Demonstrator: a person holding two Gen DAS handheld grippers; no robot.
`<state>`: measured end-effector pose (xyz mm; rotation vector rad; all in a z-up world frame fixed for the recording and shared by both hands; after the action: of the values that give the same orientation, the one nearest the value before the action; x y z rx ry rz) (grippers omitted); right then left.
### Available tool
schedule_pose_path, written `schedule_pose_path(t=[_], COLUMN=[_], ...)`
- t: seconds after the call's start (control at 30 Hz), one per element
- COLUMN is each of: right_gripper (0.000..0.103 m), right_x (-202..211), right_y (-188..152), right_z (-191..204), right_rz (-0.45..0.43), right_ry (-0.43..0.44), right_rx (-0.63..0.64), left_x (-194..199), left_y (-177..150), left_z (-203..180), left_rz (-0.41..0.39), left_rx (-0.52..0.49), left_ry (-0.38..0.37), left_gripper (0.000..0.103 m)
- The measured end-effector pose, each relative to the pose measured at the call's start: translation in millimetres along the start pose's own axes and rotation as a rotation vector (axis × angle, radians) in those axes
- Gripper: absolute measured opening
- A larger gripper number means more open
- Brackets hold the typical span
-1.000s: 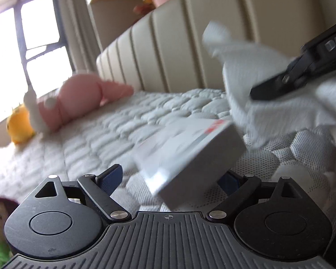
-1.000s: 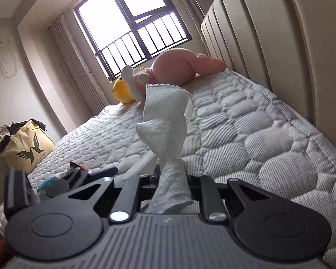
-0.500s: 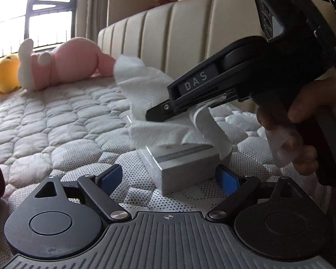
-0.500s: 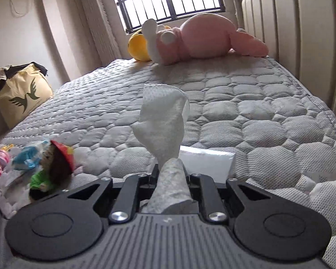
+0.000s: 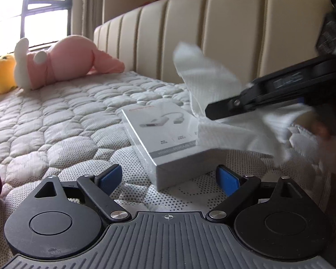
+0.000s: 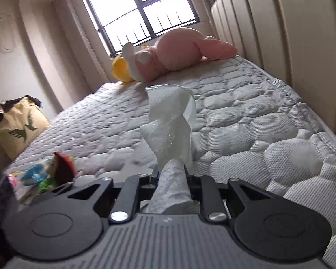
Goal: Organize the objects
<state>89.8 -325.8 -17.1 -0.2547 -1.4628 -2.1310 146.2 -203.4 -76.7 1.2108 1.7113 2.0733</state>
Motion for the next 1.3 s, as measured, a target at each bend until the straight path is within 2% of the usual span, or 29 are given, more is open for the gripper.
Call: schedule_pose_path(t=[0.13, 0.23, 0.3, 0.4, 0.47, 0.63, 0.77, 0.9, 0.93, 1.0, 1.1, 1.13, 1.23, 1.3], right_gripper=[0.019, 0.016, 0.016, 0.016, 0.02, 0.021, 0.021, 0.021, 0.021, 0.021, 0.021, 0.016, 0.016, 0.016], right_x=[-1, -8, -5, 3, 8, 13, 12, 7, 3, -9, -33, -44, -82, -108], right_y=[-15, -24, -23, -22, -24, -31, -33, -13, -4, 15, 45, 55, 75, 79], right_z=[30, 34, 30, 15, 0, -31, -39, -37, -38, -43, -55, -58, -65, -68], right_rz=[0.055, 0.072, 0.062, 0.047, 0.054, 0.067, 0.062, 0.032, 0.026, 0.016, 0.005, 0.009, 0.043, 0.087], right_ry=[0.098, 0.07, 0.065, 0.002, -0.031, -0.1, -0.093, -0.113, -0.118, -0.139, -0.161, -0.156, -0.123, -0.094], right_rx=[0.022, 0.065, 0.051, 0.058, 0.035, -0.025, -0.062, -0.026, -0.011, 0.024, 0.063, 0.075, 0.093, 0.084], left_x=[-3, -4, -4, -3, -2, -3, -3, -3, -2, 3, 13, 16, 25, 21], left_y=[-3, -6, -7, -8, -8, -9, -9, -7, -6, -3, -1, 0, 1, -1], left_z=[-6, -4, -2, -2, -3, -3, -2, 1, 3, 10, 17, 18, 19, 20], left_rz=[0.013, 0.022, 0.025, 0.029, 0.028, 0.035, 0.039, 0.064, 0.073, 0.074, 0.081, 0.093, 0.117, 0.14], left_rx=[-0.04, -0.027, -0.012, -0.007, -0.012, -0.009, 0.003, 0.043, 0.074, 0.226, 0.555, 0.657, 0.962, 1.148], left_ry=[0.016, 0.008, 0.0, 0.001, 0.006, 0.007, 0.0, 0.0, -0.004, -0.064, -0.27, -0.345, -0.572, -0.684], left_gripper=[0.097, 0.097, 0.098, 0.098, 0.098, 0.099, 0.1, 0.102, 0.102, 0.103, 0.103, 0.103, 0.103, 0.103])
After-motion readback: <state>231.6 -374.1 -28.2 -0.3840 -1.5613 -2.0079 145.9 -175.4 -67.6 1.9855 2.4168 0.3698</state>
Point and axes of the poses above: each gripper's, at about its wrist camera, not at the fingertips, and x roughly against the way its jaws point, z to its left, y to its top, the point moved 8 cm from there along -x, roughly the way its jaws point, and after that the axes turned 2 degrees about -z, right-handed, at the moved point
